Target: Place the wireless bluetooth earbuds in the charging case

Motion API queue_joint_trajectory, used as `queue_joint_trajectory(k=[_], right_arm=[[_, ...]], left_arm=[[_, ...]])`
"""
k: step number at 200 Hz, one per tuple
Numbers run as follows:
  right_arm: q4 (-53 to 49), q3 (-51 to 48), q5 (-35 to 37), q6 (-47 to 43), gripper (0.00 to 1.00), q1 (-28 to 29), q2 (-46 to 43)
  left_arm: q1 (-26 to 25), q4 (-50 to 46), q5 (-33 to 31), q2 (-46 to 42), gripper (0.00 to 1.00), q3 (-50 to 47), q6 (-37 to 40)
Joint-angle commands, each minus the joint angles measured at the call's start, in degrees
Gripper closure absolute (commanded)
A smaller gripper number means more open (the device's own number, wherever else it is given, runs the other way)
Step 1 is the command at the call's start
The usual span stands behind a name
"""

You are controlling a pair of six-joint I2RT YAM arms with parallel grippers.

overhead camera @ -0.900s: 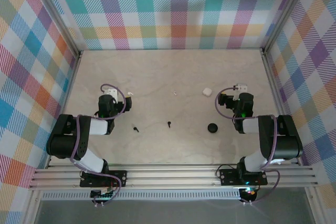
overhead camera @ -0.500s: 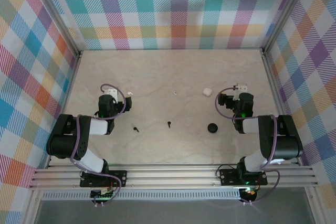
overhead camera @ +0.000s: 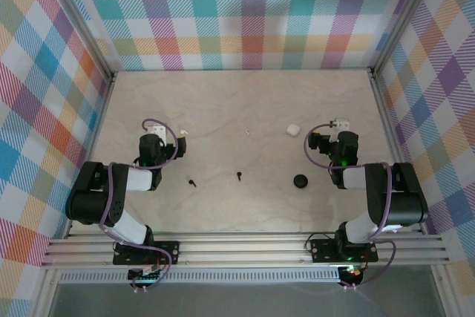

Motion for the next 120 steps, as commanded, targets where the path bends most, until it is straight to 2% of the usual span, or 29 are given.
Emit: queue_joint_trajectory(k=[1,120], right_arm=[[1.2,0.9,-0.9,-0.6,0.0,-0.1,0.2],[1.2,0.9,-0.9,-0.6,0.0,0.0,0.2]], left_arm=[[0.9,1.6,-0.3,-0.1,0.0,0.9,-0.4],[0.8,1.6,-0.1,-0.2,0.0,0.9,-0.5]])
